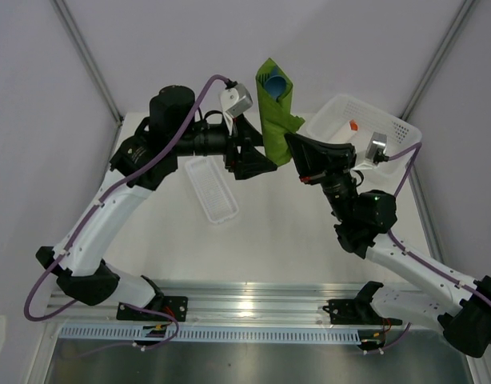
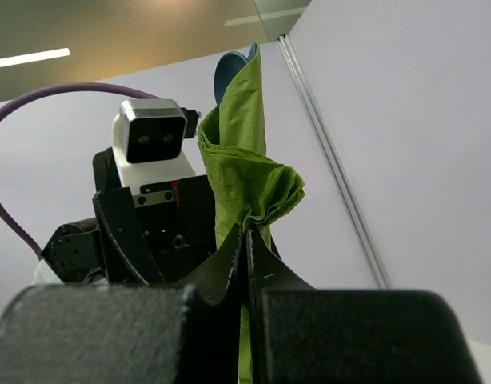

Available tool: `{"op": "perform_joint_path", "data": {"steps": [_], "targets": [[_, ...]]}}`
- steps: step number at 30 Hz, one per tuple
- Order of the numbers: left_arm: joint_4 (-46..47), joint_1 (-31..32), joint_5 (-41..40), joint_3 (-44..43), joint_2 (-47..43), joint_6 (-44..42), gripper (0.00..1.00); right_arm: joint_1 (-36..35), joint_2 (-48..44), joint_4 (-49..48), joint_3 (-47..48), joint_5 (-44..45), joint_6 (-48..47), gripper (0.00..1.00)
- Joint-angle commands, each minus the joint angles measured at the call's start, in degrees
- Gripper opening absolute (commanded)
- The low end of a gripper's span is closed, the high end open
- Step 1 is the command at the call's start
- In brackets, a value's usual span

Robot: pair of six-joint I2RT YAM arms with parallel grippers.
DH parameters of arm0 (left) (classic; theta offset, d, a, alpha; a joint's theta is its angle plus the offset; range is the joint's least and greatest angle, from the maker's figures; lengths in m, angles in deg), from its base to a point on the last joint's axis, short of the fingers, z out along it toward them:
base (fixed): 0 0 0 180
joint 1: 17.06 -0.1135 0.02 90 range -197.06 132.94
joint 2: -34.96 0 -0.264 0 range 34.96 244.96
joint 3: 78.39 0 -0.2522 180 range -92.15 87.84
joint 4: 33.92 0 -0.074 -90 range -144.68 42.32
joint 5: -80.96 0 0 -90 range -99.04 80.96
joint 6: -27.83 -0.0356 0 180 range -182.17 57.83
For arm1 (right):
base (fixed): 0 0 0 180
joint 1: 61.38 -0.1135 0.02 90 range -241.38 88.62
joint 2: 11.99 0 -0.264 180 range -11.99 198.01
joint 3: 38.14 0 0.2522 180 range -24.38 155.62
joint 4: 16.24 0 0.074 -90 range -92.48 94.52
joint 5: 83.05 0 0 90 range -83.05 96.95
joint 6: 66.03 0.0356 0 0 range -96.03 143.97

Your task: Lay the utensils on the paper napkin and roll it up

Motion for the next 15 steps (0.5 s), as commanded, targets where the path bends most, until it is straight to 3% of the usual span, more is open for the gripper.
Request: {"op": "perform_joint_path", "data": {"steps": [1, 15], "targets": [[2.64, 0.29, 3.17, -2.02, 0.29, 1.86, 0.75, -0.54, 0.08, -5.42, 2.2, -0.55, 0.23, 0.0], [4.05, 0.38, 5.55, -3.52, 1.78, 4.23, 0.68, -0.71, 2.8, -8.67, 2.63, -3.1, 3.04, 0.0]]}}
